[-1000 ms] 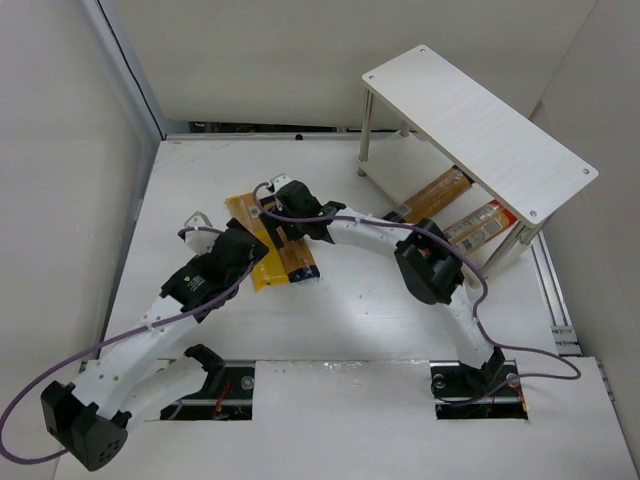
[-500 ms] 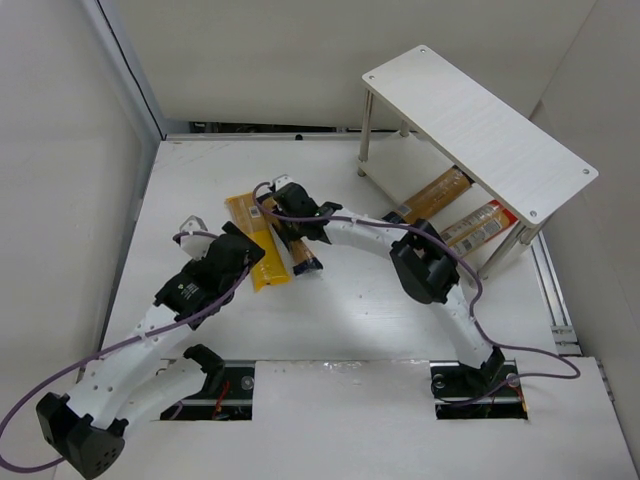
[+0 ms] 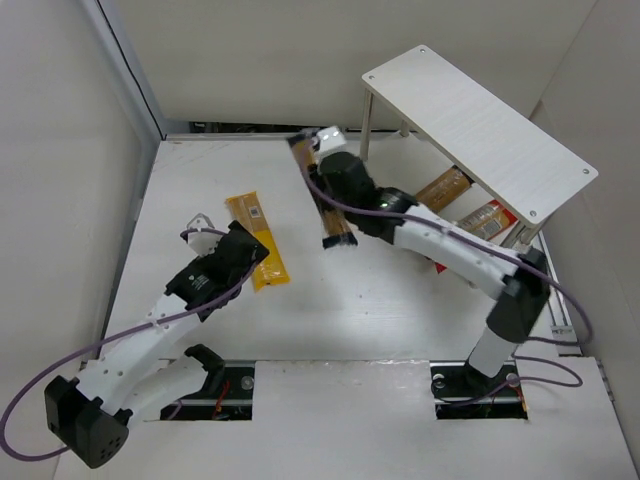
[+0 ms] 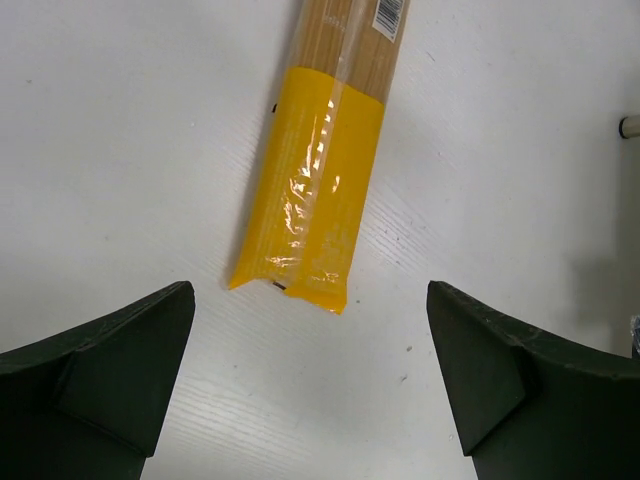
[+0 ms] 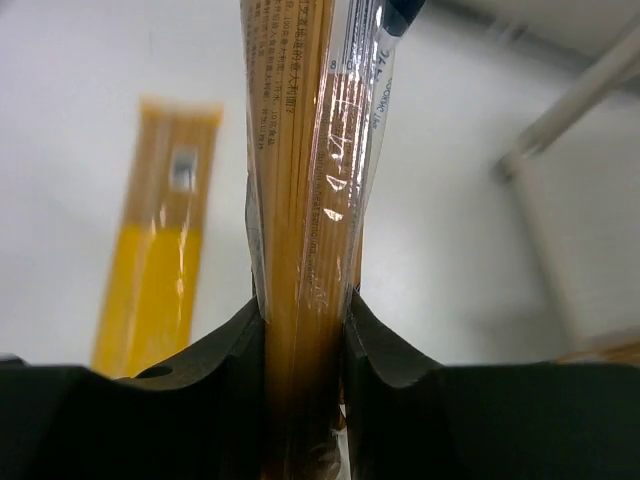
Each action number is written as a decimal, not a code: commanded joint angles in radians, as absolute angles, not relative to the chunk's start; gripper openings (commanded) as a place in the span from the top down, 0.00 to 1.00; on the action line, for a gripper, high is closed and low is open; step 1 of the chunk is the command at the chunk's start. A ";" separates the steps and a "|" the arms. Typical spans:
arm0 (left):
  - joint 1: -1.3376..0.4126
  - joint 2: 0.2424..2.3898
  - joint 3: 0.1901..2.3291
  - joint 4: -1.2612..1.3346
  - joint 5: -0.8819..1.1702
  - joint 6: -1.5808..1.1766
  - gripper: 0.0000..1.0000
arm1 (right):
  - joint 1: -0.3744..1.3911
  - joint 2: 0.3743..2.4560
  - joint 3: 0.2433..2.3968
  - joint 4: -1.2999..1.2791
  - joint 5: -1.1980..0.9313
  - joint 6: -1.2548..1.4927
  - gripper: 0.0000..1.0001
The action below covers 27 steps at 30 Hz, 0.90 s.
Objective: Place and organize the pasta boxes and bags onto the shelf
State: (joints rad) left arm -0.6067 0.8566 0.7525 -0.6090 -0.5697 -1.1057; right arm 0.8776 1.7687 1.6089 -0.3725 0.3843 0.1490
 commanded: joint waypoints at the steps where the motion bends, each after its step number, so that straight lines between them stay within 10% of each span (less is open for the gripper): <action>1: -0.606 0.876 0.738 -0.565 -0.598 -1.141 0.00 | 0.870 1.553 1.730 -0.173 0.706 0.121 1.00; 12: -0.606 1.054 0.801 -0.451 -0.577 -1.101 0.00 | 0.727 1.470 2.112 -0.828 1.339 0.493 1.00; 27: -0.606 1.196 0.905 -0.482 -0.634 -1.080 0.00 | 0.246 1.368 1.950 -0.923 1.063 0.575 1.00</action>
State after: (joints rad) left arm -0.6067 1.1862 0.8543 -0.4759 -0.5816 -1.0794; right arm 0.2977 1.3560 1.9354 -0.9726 1.1339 0.5594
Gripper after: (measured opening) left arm 0.997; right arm 0.344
